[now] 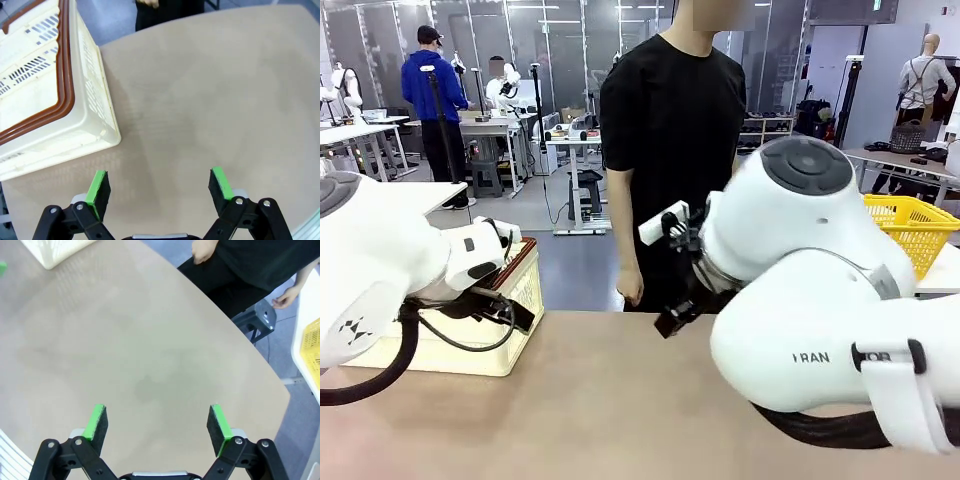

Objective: Place the drinks into the Shopping basket.
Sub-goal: Pick up one drink and place it into the Shopping basket.

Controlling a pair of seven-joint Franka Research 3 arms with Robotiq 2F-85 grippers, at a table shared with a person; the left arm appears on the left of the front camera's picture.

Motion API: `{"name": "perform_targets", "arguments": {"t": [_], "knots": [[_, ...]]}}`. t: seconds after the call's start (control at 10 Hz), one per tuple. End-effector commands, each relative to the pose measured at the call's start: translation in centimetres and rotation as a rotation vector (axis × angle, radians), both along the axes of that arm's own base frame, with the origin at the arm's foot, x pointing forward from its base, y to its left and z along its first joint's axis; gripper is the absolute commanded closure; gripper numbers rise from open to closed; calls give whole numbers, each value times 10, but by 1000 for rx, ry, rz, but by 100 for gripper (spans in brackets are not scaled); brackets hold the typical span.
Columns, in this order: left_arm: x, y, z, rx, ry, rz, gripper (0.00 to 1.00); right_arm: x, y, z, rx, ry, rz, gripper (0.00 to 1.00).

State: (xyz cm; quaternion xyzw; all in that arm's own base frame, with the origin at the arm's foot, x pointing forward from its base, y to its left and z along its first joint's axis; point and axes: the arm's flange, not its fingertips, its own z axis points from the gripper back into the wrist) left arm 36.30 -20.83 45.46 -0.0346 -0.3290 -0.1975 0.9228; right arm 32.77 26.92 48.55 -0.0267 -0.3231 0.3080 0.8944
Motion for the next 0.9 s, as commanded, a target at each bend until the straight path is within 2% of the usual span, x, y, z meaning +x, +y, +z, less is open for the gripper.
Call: {"name": "perform_targets", "arguments": {"t": [0.0,0.1,0.4,0.5,0.8], "knots": [[-24,-20,9,12,-20,-14,0,-10,20,6,51,-16,-107,0],[-30,-23,10,19,-37,-23,0,-14,24,9,23,-44,-112,0],[-38,-27,15,4,-71,-24,0,-17,27,13,23,-64,-114,0],[-29,-31,19,3,-45,-49,0,-20,22,15,38,-31,-76,0],[-29,-30,20,1,-47,-49,0,-19,21,15,32,-35,-75,0]]}}
